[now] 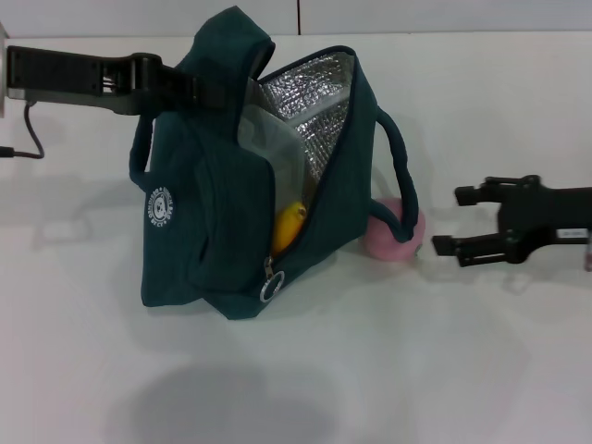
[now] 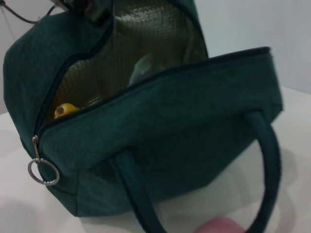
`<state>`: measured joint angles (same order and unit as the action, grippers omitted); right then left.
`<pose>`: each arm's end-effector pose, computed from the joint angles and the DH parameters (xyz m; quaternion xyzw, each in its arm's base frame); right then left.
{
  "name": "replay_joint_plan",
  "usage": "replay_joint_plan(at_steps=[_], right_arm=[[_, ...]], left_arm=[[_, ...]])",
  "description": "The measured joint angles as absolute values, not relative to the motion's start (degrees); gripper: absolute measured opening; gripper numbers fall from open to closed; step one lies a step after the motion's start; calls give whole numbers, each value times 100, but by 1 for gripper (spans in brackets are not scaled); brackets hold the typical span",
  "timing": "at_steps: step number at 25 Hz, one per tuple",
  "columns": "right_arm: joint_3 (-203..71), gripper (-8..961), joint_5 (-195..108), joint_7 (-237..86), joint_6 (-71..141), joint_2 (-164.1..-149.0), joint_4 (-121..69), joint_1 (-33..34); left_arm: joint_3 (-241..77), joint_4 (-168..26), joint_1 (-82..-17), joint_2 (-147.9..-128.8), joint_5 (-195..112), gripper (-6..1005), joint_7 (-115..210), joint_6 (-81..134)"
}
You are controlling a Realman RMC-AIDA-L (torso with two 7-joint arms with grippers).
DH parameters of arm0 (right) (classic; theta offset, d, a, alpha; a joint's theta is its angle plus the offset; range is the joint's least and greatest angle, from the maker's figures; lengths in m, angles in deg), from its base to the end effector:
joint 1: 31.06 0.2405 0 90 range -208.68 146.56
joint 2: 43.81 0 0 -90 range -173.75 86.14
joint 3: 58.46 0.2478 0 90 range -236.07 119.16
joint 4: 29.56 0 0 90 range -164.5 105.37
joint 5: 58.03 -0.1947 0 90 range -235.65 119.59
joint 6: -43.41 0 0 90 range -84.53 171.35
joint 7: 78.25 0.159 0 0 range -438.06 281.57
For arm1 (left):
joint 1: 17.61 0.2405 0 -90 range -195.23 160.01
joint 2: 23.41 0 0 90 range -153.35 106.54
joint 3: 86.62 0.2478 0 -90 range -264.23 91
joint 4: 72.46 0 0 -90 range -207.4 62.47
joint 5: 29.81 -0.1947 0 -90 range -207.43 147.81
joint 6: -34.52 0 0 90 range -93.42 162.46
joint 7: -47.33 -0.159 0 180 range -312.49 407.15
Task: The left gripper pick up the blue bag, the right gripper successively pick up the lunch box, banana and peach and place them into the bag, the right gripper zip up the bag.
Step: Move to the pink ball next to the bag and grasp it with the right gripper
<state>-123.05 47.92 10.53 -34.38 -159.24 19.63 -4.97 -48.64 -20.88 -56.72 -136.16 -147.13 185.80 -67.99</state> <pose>0.2344 0.3319 -0.0096 -0.9624 0.1829 0.1432 0.1410 -0.1822 0.3526 0.0654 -0.8380 -0.4985 -0.2217 0.0030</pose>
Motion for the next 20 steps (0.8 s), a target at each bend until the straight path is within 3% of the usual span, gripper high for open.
replay_joint_plan(at_steps=[7, 20], right_arm=[[-12935, 869, 4749, 931, -2904, -15950, 1477, -52], [-13398, 868, 4743, 915, -2349, -15974, 1464, 43]], left_arm=[[-4829, -2088, -5693, -13607, -14713, 34, 18571, -6803], [-4830, -2088, -5724, -13598, -14713, 34, 18566, -6805]])
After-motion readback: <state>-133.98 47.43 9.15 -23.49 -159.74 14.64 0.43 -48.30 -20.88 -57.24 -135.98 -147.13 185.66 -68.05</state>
